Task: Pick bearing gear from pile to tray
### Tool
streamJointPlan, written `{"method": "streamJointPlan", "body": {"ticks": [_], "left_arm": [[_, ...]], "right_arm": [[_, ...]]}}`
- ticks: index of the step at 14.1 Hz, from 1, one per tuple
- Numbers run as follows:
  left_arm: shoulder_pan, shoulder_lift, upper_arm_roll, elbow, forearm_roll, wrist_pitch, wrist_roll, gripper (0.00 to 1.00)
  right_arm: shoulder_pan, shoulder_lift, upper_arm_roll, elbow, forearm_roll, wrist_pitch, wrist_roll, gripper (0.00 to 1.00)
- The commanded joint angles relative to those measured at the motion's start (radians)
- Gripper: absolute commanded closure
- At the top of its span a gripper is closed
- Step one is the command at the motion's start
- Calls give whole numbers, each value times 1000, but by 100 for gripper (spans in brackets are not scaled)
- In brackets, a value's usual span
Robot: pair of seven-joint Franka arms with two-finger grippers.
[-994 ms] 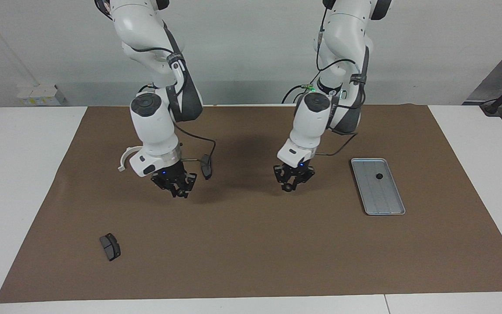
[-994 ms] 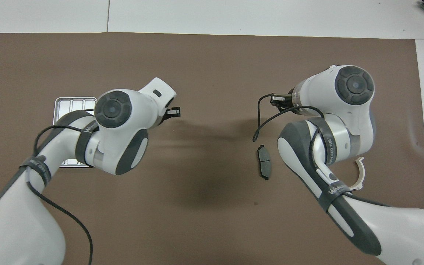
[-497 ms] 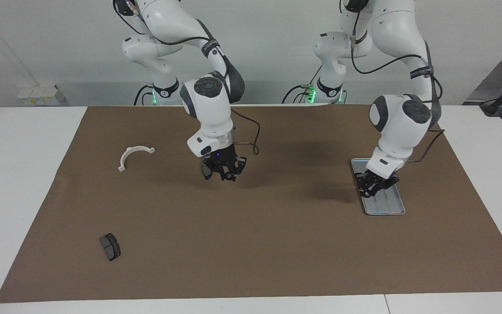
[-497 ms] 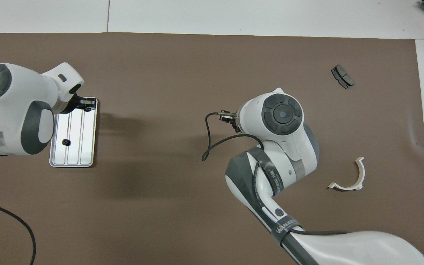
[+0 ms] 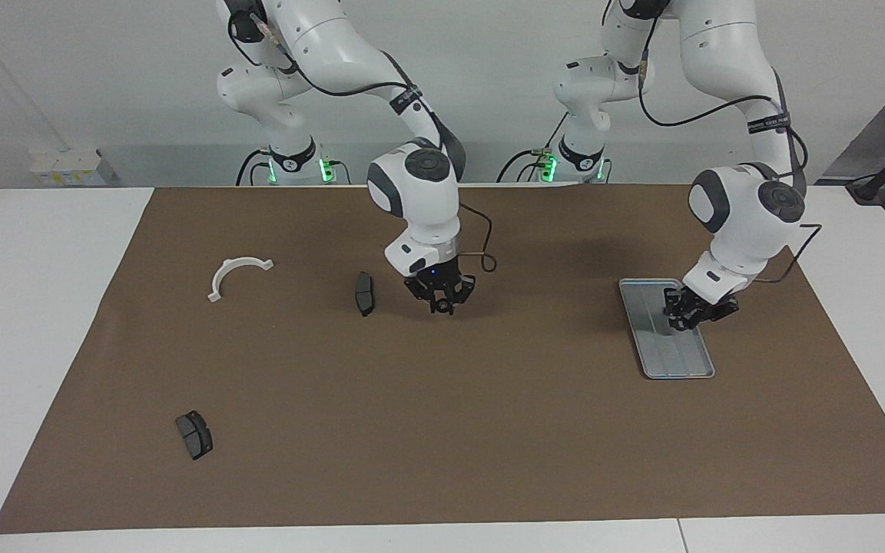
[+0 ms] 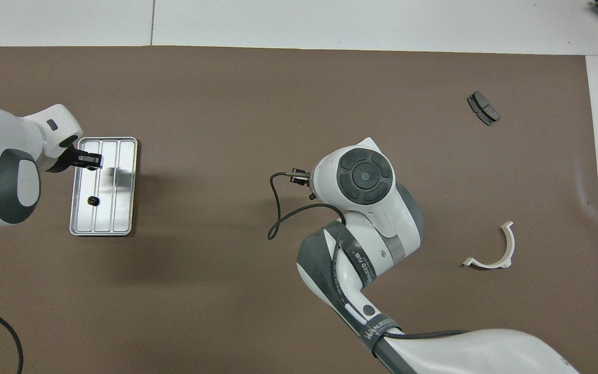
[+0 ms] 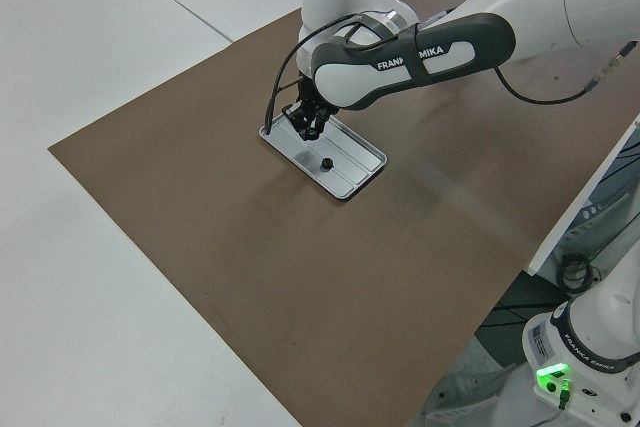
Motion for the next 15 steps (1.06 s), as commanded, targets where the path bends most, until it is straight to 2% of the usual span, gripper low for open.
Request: {"method": "streamJointPlan", "body": {"ticks": [1,2,3,4,5,6,7,9,12,15], "left_arm": [[1,-41,-4,-41,-6,8,6,59],[1,-40,-4,-41,-6,13,6,53],[1,-40,-4,-39,-6,17,6,51],[0,-38,-4,-36,-6,25,4,44],[-2,-35,-4,-30,-6,33,3,36],[-6,-32,-4,-24,-6,33,0,35],[-12,-27,-5,-7,-6,33,-26,35],[-55,-21,-8,16,-6,33,-142,35],[-181,-21,-8,19,-6,37,-342,35],[-330,-20,-8,6,-8,124,-537,35]], "right_arm": [[12,32,-1,28,-27,29,31,100],[20,38,-1,23,-27,31,34,100],[26,44,-1,18,-27,34,37,100],[28,52,-1,15,-27,43,39,94],[32,50,-1,15,-27,37,39,78],[32,50,-1,15,-28,34,39,46],[29,50,-1,17,-28,37,37,2],[3,9,-10,15,-28,32,27,0],[-67,-92,-9,-31,-27,9,-47,0],[-147,-213,-9,-98,-24,-67,-123,0]]}}
